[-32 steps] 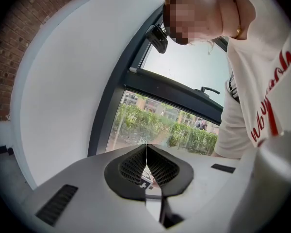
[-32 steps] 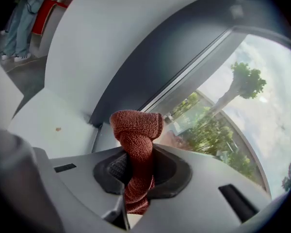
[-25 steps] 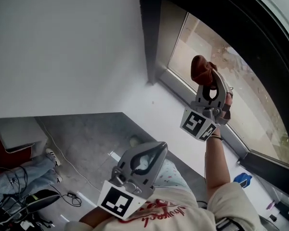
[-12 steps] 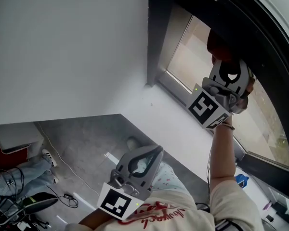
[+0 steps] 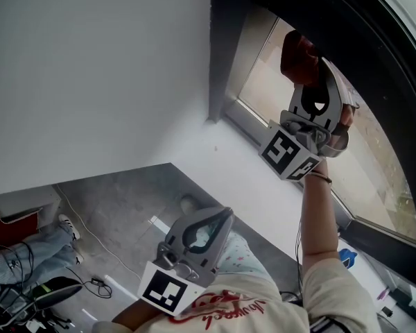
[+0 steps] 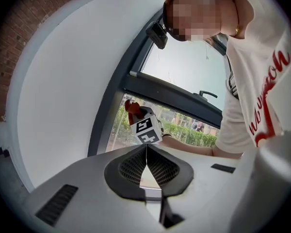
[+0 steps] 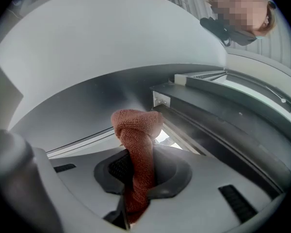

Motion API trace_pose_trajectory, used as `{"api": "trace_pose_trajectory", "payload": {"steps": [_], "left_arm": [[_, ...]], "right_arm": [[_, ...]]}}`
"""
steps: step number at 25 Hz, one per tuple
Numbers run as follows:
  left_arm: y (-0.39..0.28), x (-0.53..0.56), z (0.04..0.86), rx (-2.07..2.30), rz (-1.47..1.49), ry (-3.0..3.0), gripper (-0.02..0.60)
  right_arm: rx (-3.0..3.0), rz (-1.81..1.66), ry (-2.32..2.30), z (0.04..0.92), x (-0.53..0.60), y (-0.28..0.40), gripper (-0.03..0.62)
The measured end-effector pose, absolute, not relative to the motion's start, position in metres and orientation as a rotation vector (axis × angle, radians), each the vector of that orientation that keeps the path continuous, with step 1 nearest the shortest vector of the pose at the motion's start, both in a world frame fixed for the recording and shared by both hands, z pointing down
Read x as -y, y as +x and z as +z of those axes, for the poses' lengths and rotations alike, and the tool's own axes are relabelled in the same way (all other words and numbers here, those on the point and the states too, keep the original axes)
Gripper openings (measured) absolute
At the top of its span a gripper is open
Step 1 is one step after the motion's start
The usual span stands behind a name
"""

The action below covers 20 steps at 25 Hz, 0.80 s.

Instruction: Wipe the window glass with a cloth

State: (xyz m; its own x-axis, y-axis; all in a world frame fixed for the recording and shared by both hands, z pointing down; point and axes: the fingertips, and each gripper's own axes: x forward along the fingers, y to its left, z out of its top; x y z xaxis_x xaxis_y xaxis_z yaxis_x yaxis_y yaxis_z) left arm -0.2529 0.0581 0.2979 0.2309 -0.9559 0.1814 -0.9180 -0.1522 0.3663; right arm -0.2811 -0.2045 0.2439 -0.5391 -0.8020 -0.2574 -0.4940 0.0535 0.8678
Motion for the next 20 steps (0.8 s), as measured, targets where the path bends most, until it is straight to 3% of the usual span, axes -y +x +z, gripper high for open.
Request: {"api": "trace_pose_trajectory", "payload": {"steps": [20], "left_arm": [[-0.251, -0.046, 0.307, 1.714, -0.1, 2.085, 0.021]], "right_arm": [[1.97, -1.391, 0.965, 0.409, 0.211, -0.293, 0.072]]}}
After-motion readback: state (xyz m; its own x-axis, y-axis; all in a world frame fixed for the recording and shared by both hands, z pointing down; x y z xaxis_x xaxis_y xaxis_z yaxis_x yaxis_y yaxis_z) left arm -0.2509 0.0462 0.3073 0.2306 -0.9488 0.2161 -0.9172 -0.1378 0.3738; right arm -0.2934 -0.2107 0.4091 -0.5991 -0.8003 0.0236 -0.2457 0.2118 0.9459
